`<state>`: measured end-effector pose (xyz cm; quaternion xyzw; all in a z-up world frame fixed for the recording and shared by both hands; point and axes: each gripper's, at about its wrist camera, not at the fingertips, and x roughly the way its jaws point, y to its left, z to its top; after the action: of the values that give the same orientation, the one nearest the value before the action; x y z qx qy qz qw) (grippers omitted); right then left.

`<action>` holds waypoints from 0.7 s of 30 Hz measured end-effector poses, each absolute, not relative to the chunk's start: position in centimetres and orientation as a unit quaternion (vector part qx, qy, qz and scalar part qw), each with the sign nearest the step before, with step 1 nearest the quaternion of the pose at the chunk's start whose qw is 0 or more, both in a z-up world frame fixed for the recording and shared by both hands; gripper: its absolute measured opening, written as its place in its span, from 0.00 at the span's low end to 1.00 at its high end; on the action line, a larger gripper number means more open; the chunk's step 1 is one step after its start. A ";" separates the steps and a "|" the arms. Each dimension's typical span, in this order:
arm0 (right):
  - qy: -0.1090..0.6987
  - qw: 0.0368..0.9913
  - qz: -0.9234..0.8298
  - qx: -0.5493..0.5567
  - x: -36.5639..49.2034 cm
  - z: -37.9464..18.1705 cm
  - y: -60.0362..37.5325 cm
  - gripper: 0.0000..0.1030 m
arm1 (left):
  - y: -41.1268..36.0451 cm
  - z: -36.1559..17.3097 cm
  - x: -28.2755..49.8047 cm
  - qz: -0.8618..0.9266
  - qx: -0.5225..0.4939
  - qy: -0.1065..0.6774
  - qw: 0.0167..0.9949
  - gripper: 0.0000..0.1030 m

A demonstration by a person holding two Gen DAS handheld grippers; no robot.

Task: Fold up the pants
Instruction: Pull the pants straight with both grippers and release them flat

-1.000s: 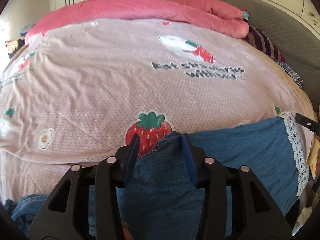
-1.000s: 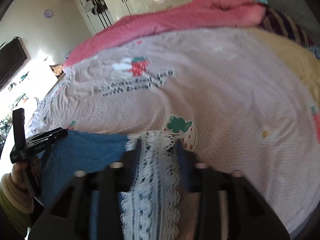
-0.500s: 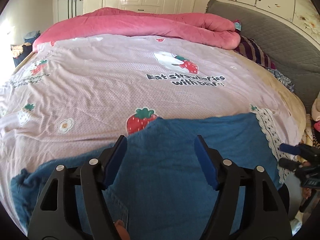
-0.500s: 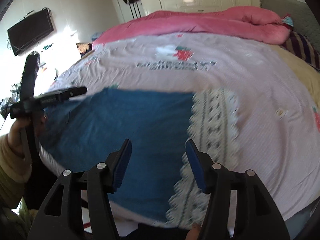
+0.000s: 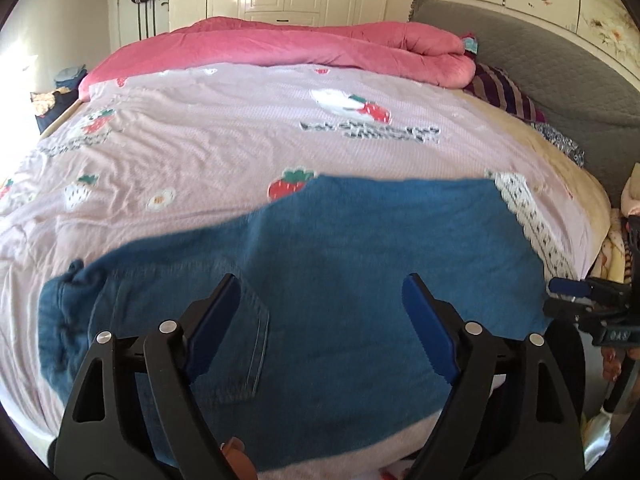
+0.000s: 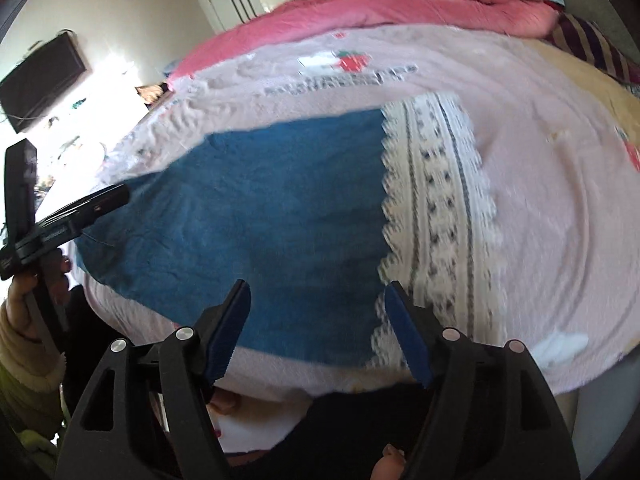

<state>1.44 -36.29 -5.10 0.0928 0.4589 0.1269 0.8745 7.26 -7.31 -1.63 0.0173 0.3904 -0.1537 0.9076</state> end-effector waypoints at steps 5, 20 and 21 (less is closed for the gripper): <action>0.462 0.873 0.117 0.106 0.8 -5.6 -36.6 0.67 | -6.2 -3.0 6.1 -0.139 0.021 0.405 0.904 0.75; 0.455 0.873 0.116 0.133 0.5 -5.6 -37.0 0.76 | -3.3 -5.2 4.9 -0.109 0.007 0.430 0.896 0.80; 0.452 0.873 0.117 0.141 0.4 -5.3 -37.2 0.77 | -3.4 -4.9 4.9 -0.111 0.004 0.429 0.896 0.81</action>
<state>0.38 -37.20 -5.35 0.1413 0.4524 0.1167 0.8728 4.86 -3.39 -4.94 0.0039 0.4292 -0.1112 0.8963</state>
